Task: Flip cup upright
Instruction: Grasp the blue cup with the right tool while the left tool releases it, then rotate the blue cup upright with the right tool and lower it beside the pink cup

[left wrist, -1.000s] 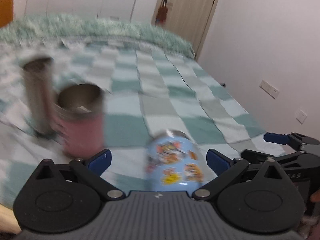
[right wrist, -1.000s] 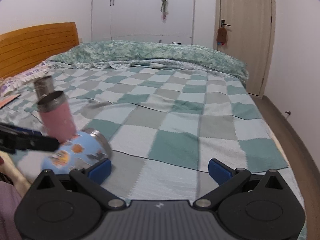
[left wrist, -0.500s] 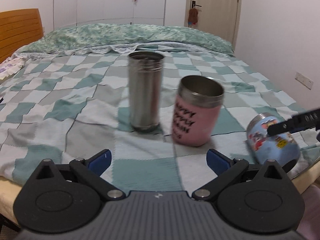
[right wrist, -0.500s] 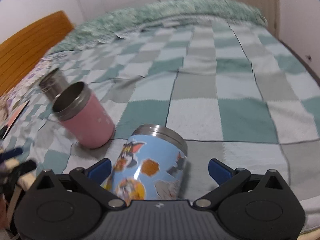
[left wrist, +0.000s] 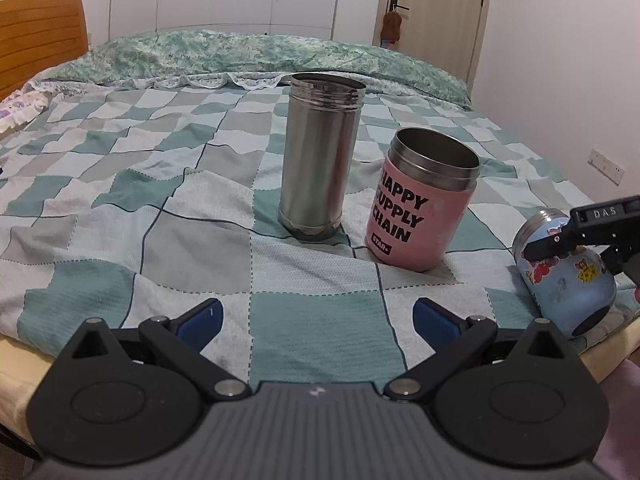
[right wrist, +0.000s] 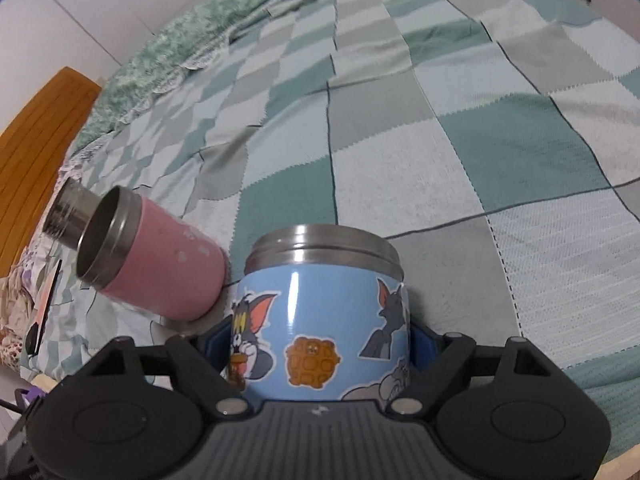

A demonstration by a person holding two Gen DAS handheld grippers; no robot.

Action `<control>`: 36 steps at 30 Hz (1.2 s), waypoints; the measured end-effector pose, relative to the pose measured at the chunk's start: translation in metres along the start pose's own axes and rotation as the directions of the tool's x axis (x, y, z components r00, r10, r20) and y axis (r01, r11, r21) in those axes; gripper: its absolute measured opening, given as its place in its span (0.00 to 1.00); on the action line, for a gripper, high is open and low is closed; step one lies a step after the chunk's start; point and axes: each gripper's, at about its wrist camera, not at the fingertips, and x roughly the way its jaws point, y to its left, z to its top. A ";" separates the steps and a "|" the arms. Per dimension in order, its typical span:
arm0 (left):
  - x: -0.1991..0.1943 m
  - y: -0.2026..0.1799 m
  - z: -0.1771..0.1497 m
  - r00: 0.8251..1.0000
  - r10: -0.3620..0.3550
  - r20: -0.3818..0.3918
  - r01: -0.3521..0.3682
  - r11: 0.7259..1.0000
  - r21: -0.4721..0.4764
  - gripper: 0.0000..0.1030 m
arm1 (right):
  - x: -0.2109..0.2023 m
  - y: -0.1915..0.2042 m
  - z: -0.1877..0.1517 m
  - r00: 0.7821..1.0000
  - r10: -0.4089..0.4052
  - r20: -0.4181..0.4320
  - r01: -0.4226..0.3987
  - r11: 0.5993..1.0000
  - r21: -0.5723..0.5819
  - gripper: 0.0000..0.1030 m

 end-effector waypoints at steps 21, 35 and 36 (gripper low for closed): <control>-0.001 -0.034 0.013 0.998 -0.041 0.044 0.041 0.999 0.007 1.00 | -0.047 0.052 -0.008 0.876 0.085 0.475 0.086 0.941 -0.328 0.81; -0.001 -0.044 0.010 0.997 -0.017 0.071 0.015 1.000 0.021 1.00 | 0.014 0.057 -0.017 0.836 -0.049 0.547 0.319 0.855 -0.410 0.84; -0.003 -0.044 0.010 0.997 -0.017 0.080 0.016 1.000 0.021 1.00 | 0.011 0.056 -0.018 0.841 -0.039 0.540 0.308 0.855 -0.418 0.87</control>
